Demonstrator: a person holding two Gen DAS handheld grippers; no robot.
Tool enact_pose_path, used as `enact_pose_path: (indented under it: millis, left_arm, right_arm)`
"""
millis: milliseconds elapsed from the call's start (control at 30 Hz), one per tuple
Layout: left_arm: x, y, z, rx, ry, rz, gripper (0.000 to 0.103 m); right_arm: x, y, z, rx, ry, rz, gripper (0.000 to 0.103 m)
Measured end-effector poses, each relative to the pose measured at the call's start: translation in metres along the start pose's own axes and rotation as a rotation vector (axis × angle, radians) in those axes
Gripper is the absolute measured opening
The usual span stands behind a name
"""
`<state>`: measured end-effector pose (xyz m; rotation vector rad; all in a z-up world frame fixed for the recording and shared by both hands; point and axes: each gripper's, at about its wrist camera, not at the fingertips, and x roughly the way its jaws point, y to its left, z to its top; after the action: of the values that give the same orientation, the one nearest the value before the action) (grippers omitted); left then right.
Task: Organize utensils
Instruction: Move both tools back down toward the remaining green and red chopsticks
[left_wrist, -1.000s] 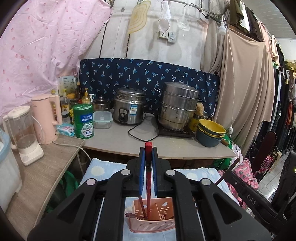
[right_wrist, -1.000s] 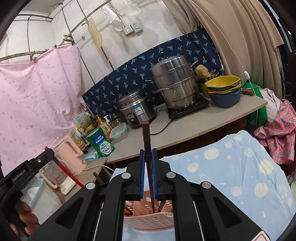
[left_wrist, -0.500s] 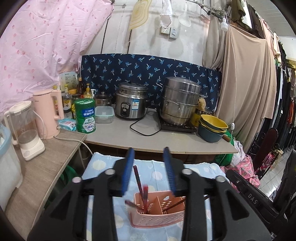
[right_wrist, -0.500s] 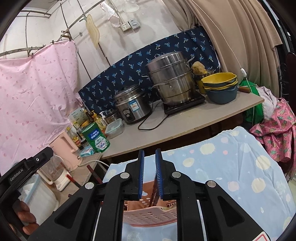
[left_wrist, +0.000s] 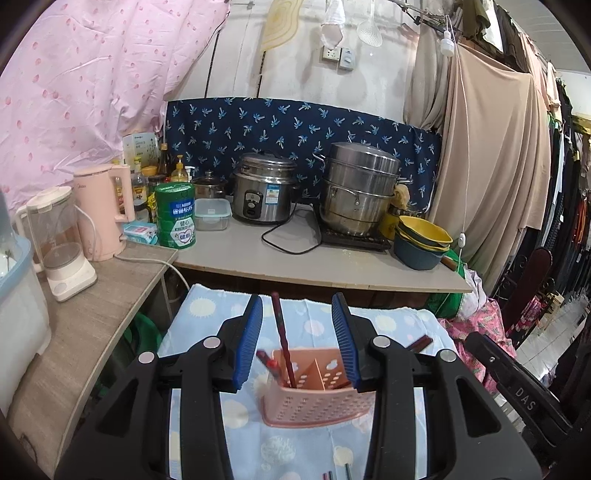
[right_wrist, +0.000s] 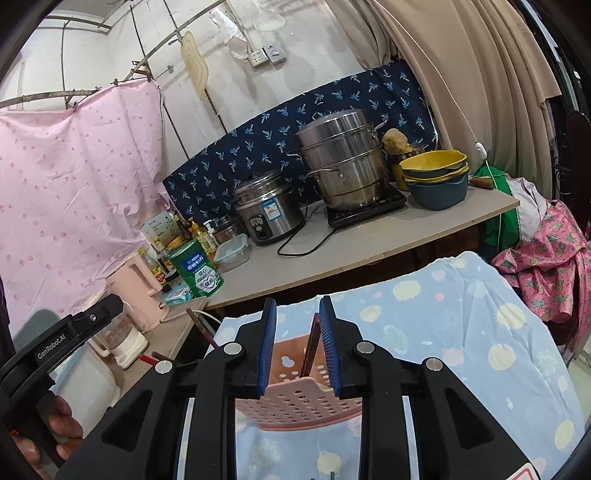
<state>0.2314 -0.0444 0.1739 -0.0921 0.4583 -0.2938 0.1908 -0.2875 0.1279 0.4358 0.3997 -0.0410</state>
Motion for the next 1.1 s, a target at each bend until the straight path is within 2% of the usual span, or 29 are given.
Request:
enact_pose_path:
  millis: [200, 500, 800, 933, 1100]
  left_arm:
    - [-0.014, 0.003, -0.036, 0.008, 0.050, -0.004, 0.039]
    - [-0.027, 0.010, -0.103, -0.003, 0.177, -0.010, 0.039]
    - [-0.037, 0.019, -0.176, 0.008, 0.310, 0.013, 0.039]
    - [-0.044, 0.021, -0.206, 0.030, 0.363, 0.032, 0.039]
    - [-0.053, 0.019, -0.238, 0.036, 0.437, 0.018, 0.039]
  right_arm:
    - [-0.028, -0.004, -0.036, -0.019, 0.036, -0.016, 0.027]
    - [-0.053, -0.020, -0.110, -0.021, 0.185, -0.041, 0.027]
    - [-0.072, -0.023, -0.190, -0.158, 0.331, -0.110, 0.027]
    - [-0.081, -0.024, -0.217, -0.189, 0.381, -0.117, 0.027]
    - [-0.085, -0.020, -0.246, -0.197, 0.449, -0.099, 0.027]
